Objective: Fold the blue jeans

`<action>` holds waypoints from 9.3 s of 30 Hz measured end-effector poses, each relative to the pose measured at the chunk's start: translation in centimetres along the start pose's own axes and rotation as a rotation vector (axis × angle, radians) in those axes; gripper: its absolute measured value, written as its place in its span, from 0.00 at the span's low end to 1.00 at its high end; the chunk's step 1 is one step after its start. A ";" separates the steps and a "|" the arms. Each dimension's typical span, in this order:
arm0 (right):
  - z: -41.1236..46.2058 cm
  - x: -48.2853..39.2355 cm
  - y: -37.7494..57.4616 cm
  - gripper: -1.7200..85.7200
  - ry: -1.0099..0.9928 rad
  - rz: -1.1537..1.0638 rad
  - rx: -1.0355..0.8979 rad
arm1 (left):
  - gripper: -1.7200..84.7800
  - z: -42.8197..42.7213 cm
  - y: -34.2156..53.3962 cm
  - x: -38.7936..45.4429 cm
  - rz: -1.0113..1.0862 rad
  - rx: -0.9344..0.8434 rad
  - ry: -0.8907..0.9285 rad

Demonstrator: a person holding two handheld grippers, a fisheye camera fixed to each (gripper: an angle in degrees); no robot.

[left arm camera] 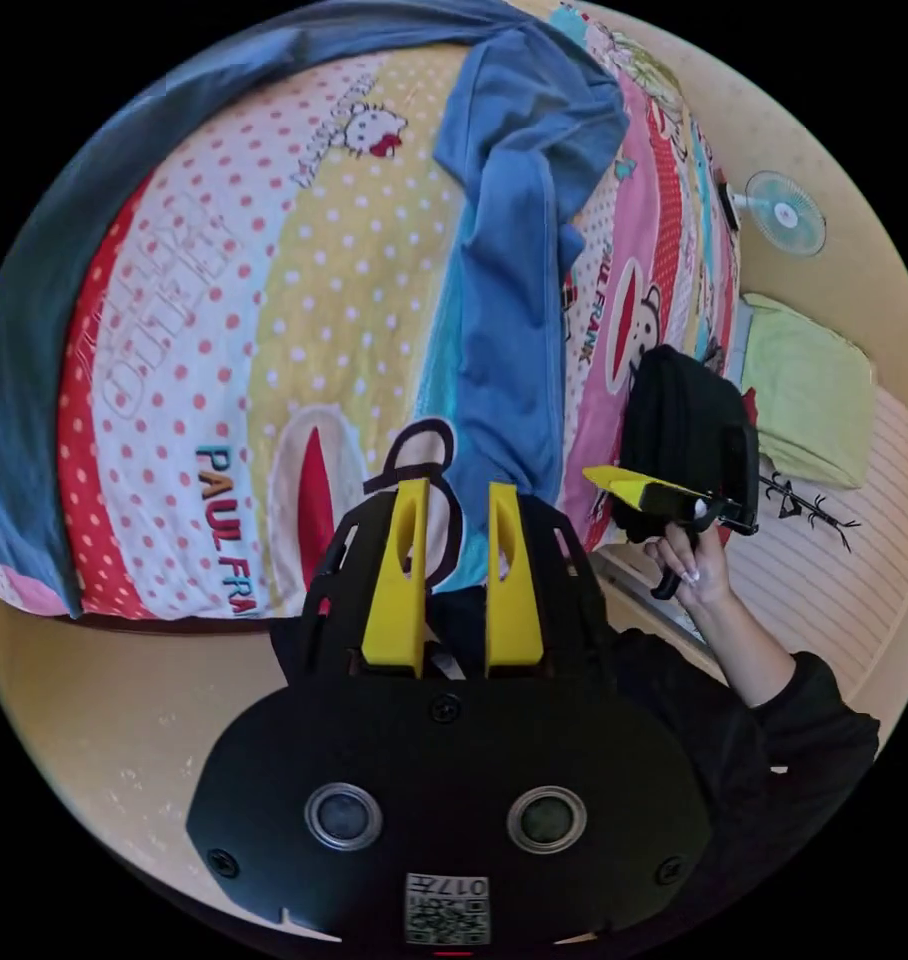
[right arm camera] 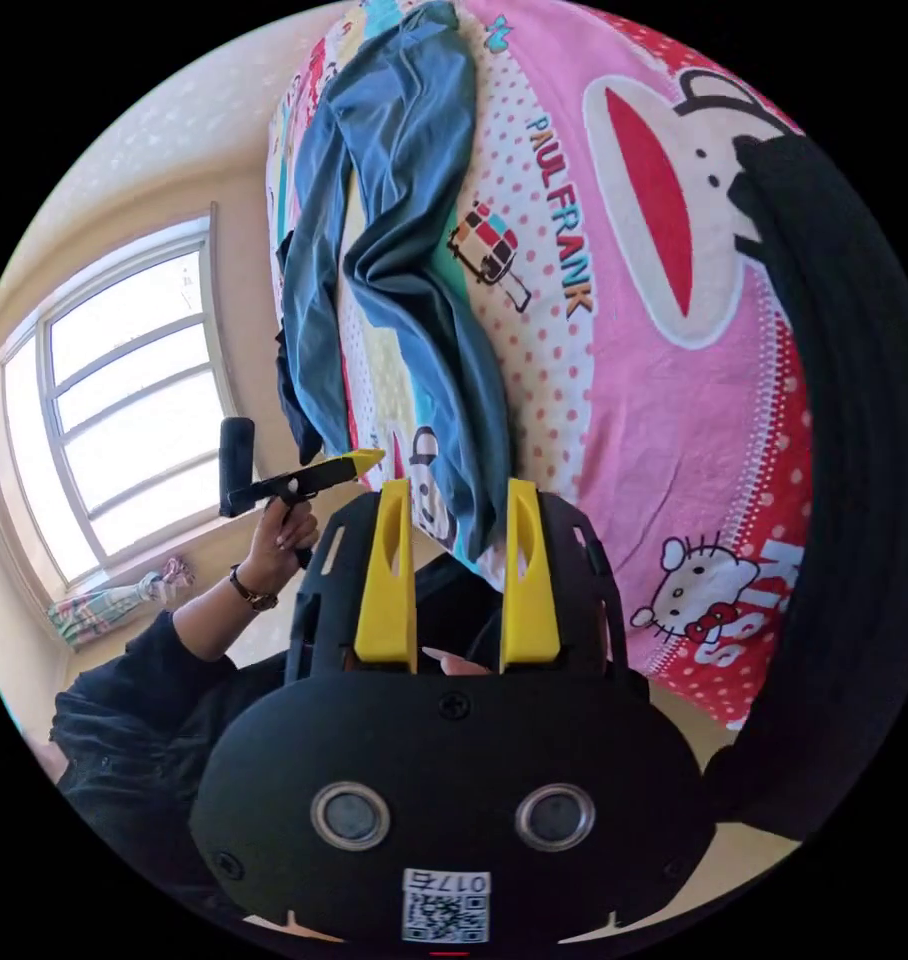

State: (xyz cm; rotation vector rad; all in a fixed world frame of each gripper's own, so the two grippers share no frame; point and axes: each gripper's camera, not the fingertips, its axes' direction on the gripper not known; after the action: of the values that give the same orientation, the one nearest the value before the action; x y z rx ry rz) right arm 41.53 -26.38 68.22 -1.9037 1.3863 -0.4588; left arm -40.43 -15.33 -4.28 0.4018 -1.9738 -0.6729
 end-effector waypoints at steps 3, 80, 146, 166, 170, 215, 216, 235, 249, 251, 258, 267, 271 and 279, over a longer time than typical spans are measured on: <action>0.3 1.1 1.2 0.16 0.063 -0.018 -0.074 | 0.14 0.6 -1.3 -1.3 -0.059 -0.015 0.058; -41.0 13.1 -13.5 0.04 0.227 -0.142 0.649 | 0.01 -44.3 15.2 -23.8 0.096 -0.077 1.214; -12.9 28.8 25.1 0.12 0.223 -0.086 0.144 | 0.15 -40.8 11.1 -17.4 0.143 0.198 -0.025; -4.8 26.5 22.4 0.06 0.343 -0.091 0.223 | 0.06 -34.9 10.5 -16.7 0.111 0.197 -0.133; -5.2 24.3 22.9 0.04 0.421 -0.133 0.200 | 0.03 -37.3 11.8 -18.3 0.152 0.234 0.057; -5.9 0.5 -34.1 0.04 0.486 -0.229 0.489 | 0.13 -41.3 14.2 -27.1 0.016 0.376 0.382; -5.4 0.4 -35.3 0.04 0.471 -0.243 0.432 | 0.13 -41.3 14.0 -27.1 0.013 0.375 0.379; -17.7 23.1 -1.8 0.17 0.075 -0.083 0.299 | 0.16 -36.7 2.0 -23.0 0.323 0.107 0.628; -10.0 21.1 2.7 0.07 -0.476 -0.242 0.017 | 0.06 -29.9 4.7 -19.0 0.370 0.016 0.665; -11.4 18.7 4.4 0.05 -0.461 -0.296 0.015 | 0.04 -30.7 7.1 -18.9 0.394 0.065 0.738; -17.4 6.5 19.1 0.02 -0.525 -0.527 0.002 | 0.05 -35.5 20.5 -10.8 0.629 0.032 0.890; -30.8 -18.6 38.4 0.02 -0.578 -1.142 0.148 | 0.02 -50.0 36.9 5.7 1.074 0.285 0.892; -35.7 -27.4 42.6 0.02 -0.556 -1.351 0.186 | 0.01 -54.9 39.8 12.1 1.189 0.376 0.916; -39.8 -32.5 36.5 0.02 -0.202 -1.073 0.391 | 0.01 -53.0 29.9 11.5 0.792 0.512 0.832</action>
State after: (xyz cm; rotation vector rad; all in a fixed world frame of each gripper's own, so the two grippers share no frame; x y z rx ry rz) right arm -20.45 -15.77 72.57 -2.1274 0.0205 -0.9155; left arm 1.00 -13.14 41.74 0.1239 -1.2875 0.4671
